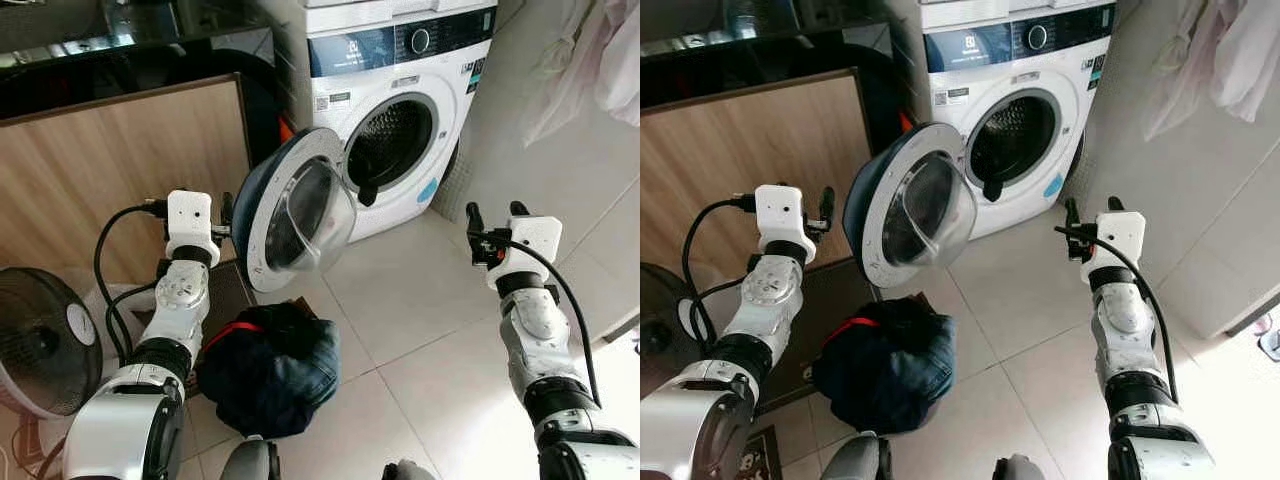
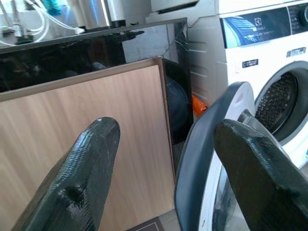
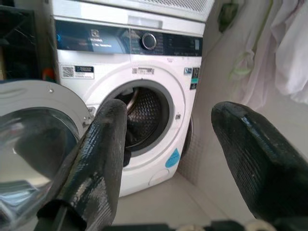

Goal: Clothes washing

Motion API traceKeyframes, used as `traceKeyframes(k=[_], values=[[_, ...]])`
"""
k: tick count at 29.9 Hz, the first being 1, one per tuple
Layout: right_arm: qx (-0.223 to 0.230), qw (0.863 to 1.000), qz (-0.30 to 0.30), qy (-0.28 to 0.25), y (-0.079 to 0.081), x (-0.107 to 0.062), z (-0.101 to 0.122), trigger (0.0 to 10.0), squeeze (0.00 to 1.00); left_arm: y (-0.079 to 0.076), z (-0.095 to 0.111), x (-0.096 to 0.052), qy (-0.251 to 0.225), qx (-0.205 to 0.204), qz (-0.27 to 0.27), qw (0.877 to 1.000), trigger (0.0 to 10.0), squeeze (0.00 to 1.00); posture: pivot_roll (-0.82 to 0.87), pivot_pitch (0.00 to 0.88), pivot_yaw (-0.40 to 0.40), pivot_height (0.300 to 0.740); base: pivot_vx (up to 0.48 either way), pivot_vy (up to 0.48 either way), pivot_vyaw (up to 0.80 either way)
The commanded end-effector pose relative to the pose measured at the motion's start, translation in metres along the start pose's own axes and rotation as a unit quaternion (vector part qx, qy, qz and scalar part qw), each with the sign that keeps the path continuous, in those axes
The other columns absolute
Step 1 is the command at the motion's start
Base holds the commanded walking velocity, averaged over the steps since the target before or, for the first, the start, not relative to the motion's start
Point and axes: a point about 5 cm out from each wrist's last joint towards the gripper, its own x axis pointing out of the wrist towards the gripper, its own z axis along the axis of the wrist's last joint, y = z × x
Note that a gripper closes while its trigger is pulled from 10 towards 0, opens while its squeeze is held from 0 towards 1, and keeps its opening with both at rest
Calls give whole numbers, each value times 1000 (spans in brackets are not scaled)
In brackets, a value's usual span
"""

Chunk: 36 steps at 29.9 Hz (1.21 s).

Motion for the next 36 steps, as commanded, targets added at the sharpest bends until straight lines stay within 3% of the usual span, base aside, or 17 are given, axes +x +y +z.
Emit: traceKeyframes(k=[1,7,36], values=[[-9,1000,7,-6,1,0,2,10000,0,3,-3,-1,8,1,4,1000,10000,0,55,70,-12,655,0,0,519],[-9,1000,7,-2,1,0,1,10000,0,3,-3,-1,9,1,4,1000,10000,0,55,77,-12,655,0,0,548],[3,1000,-3,9,-2,0,-2,10000,0,3,-3,0,10,-3,5,1000,10000,0,54,84,-15,655,0,0,0]])
